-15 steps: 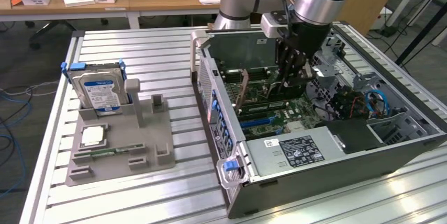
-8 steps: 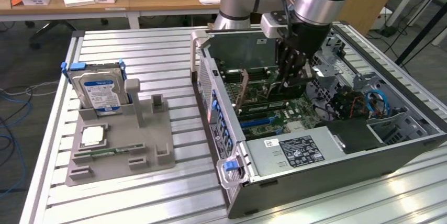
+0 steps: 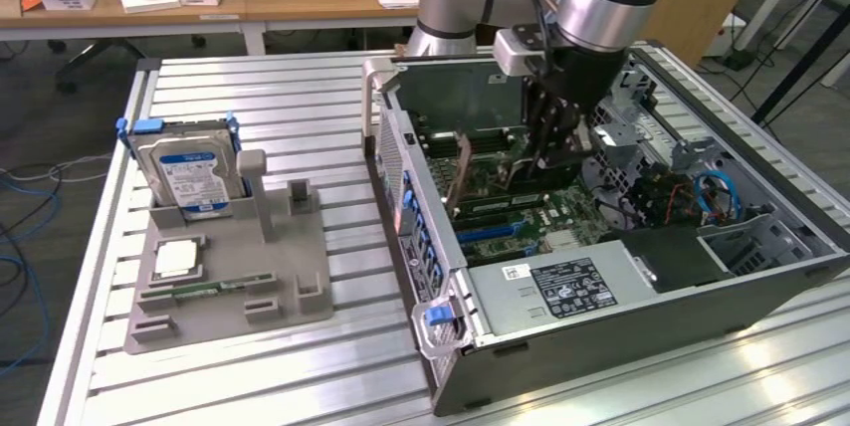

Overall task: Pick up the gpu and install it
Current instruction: 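Insert the gpu into the slot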

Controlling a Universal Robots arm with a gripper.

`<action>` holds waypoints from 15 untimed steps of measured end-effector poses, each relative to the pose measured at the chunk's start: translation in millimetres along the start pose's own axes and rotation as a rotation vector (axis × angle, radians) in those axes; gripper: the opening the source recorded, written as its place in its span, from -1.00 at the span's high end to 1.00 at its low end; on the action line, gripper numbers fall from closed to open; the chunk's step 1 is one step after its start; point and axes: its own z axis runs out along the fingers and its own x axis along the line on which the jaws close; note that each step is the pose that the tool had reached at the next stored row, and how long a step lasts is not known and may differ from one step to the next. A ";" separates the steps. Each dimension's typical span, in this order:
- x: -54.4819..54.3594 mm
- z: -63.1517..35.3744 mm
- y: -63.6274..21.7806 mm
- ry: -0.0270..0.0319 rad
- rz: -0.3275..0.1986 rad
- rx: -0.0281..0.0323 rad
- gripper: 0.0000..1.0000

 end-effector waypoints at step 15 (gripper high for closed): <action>5.0 5.7 5.0 0.0008 -0.041 0.0002 0.48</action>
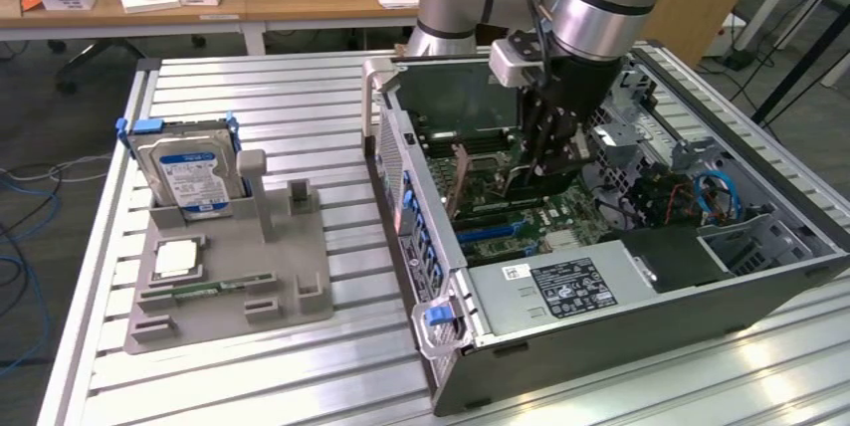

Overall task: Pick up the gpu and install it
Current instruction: 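Insert the gpu into the slot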

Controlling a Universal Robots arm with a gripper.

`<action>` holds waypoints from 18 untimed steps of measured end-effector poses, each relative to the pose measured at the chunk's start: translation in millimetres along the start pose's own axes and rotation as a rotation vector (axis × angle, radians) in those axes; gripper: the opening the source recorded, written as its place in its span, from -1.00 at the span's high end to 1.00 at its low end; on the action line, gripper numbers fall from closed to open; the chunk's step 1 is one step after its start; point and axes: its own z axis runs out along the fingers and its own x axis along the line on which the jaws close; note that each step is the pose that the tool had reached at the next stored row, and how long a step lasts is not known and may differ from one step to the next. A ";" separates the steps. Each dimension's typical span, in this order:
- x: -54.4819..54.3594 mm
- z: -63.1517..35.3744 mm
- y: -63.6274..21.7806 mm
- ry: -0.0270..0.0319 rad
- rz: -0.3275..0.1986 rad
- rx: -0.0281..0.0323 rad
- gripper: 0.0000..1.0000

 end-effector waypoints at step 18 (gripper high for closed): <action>0.6 7.7 8.3 0.0003 -0.003 0.0014 0.48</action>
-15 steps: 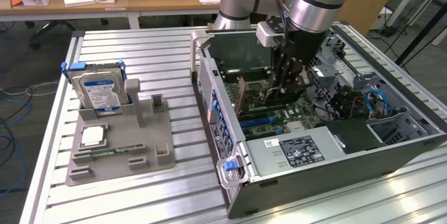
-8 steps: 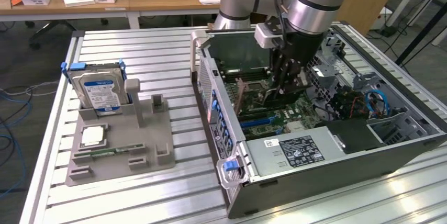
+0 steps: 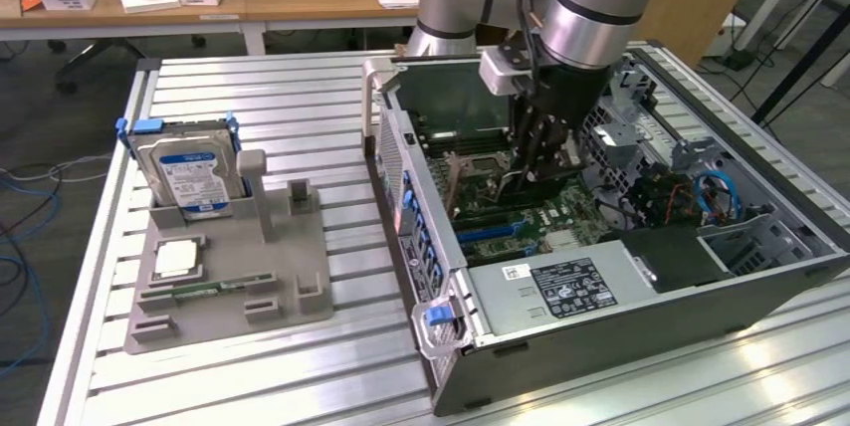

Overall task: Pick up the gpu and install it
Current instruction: 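Insert the gpu into the slot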

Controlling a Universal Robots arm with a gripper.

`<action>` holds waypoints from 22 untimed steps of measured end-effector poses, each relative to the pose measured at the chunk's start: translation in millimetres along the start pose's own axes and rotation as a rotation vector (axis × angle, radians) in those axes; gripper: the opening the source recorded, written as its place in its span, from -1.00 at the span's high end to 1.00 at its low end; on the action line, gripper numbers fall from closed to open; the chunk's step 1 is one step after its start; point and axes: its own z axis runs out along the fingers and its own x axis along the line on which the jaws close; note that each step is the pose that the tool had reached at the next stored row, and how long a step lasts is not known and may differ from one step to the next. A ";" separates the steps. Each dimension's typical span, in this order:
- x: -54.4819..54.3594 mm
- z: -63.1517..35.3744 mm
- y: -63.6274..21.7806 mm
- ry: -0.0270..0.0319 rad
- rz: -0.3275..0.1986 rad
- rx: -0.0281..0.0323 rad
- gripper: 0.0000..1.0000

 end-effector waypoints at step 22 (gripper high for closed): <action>5.8 7.8 14.2 -0.0001 0.000 0.0000 0.48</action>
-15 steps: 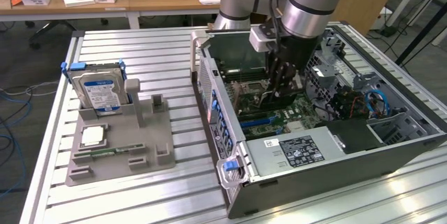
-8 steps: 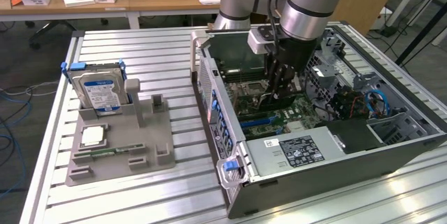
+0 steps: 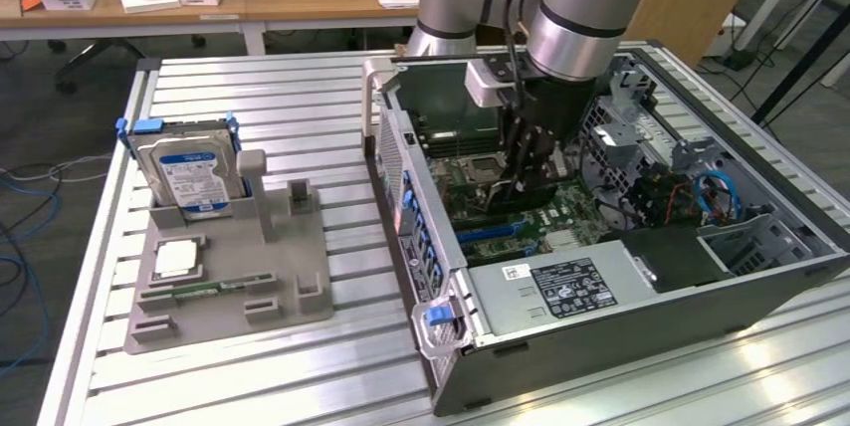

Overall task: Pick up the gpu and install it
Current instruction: 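Insert the gpu into the slot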

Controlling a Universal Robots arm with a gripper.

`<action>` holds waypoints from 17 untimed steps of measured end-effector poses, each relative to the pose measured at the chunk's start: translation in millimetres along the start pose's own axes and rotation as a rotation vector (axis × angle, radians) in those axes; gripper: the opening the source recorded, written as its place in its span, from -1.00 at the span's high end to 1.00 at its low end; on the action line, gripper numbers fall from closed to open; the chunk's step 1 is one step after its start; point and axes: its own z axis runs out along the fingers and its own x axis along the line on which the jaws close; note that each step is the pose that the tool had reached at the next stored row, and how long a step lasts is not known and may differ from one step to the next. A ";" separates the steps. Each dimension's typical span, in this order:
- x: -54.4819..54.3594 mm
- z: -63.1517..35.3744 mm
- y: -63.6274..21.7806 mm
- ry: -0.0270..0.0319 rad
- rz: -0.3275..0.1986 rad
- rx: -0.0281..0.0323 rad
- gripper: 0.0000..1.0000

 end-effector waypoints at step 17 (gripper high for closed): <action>0.7 12.8 6.9 0.0001 0.000 0.0000 0.48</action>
